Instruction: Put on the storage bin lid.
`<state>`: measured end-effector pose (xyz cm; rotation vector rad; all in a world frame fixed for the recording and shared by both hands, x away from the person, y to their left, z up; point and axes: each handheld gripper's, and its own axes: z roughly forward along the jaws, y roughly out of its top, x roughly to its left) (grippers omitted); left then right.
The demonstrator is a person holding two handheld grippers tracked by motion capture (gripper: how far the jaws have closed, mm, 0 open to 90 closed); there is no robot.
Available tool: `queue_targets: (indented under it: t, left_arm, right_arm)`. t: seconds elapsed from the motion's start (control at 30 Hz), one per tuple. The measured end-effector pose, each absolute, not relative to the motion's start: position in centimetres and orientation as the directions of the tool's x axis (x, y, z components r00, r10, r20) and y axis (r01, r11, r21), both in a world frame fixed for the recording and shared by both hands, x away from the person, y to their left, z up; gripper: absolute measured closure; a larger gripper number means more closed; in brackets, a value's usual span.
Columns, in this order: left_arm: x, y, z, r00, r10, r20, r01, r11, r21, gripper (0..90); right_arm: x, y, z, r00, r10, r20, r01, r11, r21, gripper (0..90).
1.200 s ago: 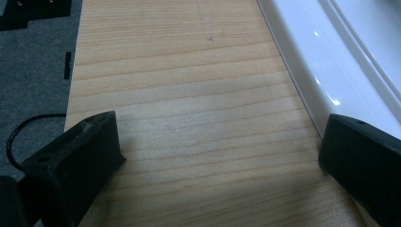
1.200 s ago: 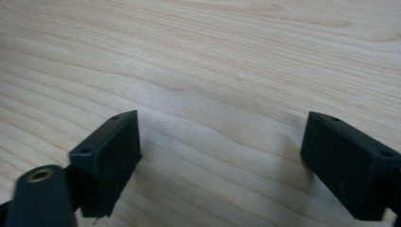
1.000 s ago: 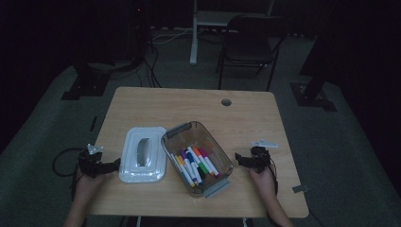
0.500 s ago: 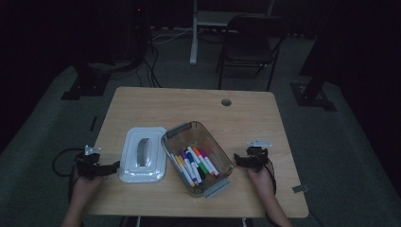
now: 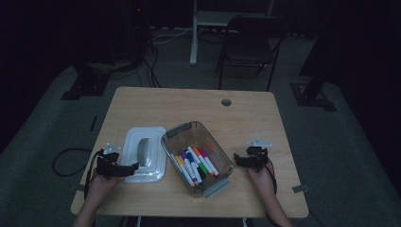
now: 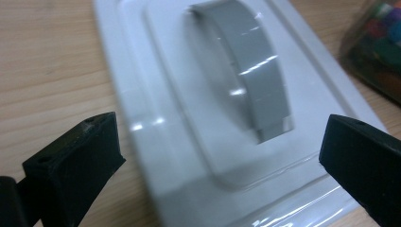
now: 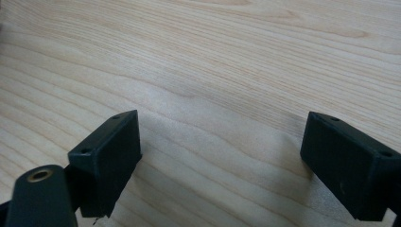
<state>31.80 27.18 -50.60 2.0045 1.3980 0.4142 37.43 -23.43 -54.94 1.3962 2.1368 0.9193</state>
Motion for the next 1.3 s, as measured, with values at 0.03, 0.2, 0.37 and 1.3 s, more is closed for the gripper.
queue_targets:
  t: [0.03, 0.2, 0.37, 1.3]
  left_arm:
    - [31.9, 26.8, -50.6, 0.388, 0.916, -0.101, 0.709, -0.227, 0.668, 0.4]
    - [32.6, 25.4, -50.9, 0.395, 0.914, -0.095, 0.703, -0.234, 0.672, 0.5]
    - [33.6, 24.6, -51.9, 0.382, 0.92, -0.08, 0.707, -0.236, 0.667, 3.3]
    - [34.3, 25.2, -51.8, 0.342, 0.931, -0.125, 0.691, -0.159, 0.705, 67.8]
  right_arm:
    - [37.4, -23.4, -54.9, -0.404, 0.915, 0.006, 0.633, 0.275, 0.723, 12.9]
    - [37.4, -23.4, -54.9, -0.404, 0.915, 0.006, 0.633, 0.275, 0.723, 12.9]
    - [37.4, -23.4, -54.9, -0.414, 0.91, 0.007, 0.631, 0.282, 0.723, 12.8]
    - [35.4, -20.9, -54.4, -0.566, 0.824, -0.016, 0.542, 0.387, 0.746, 12.6]
